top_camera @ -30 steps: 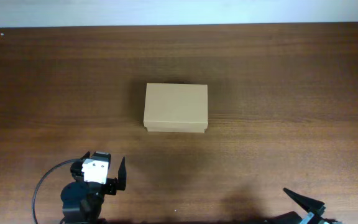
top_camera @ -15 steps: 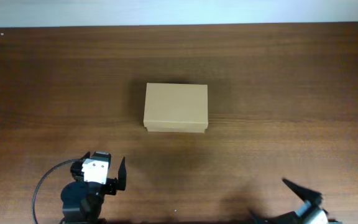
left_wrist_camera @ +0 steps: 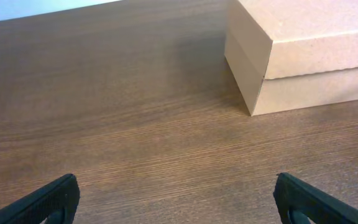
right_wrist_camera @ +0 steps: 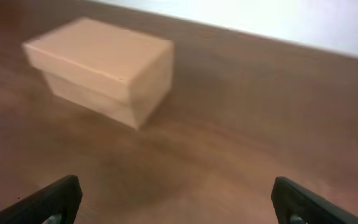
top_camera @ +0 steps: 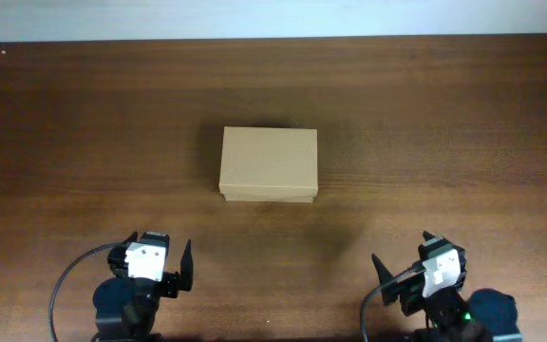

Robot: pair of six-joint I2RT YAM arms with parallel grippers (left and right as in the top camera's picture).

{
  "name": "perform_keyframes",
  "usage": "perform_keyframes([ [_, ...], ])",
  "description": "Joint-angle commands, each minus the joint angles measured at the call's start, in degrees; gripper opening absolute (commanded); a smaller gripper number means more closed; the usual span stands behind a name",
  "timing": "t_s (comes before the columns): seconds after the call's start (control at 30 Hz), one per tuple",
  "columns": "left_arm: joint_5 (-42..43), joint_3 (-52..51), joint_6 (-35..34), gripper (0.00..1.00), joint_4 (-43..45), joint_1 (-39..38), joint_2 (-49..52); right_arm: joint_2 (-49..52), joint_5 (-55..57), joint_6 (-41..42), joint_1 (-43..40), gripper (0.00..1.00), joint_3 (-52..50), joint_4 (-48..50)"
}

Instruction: Pack container

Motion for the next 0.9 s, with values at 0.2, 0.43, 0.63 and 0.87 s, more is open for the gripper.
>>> perform_keyframes([
  [0.2,-0.22,-0.31,0.92,1.00,-0.07,0.28,-0.63,-0.39,3.67,1.49,-2.08,0.99,-5.29,0.59],
  [0.43,-0.22,-0.31,0.92,1.00,-0.07,0.28,-0.63,-0.39,3.67,1.49,-2.08,0.99,-9.05,0.55],
  [0.63,-0.20,-0.31,0.92,1.00,-0.07,0.28,-0.63,-0.39,3.54,1.53,-2.08,0.99,-12.00,0.57],
  [0.87,-0.20,-0.31,0.92,1.00,-0.07,0.28,-0.63,-0.39,3.82,1.46,-3.67,0.99,-13.16,0.52],
])
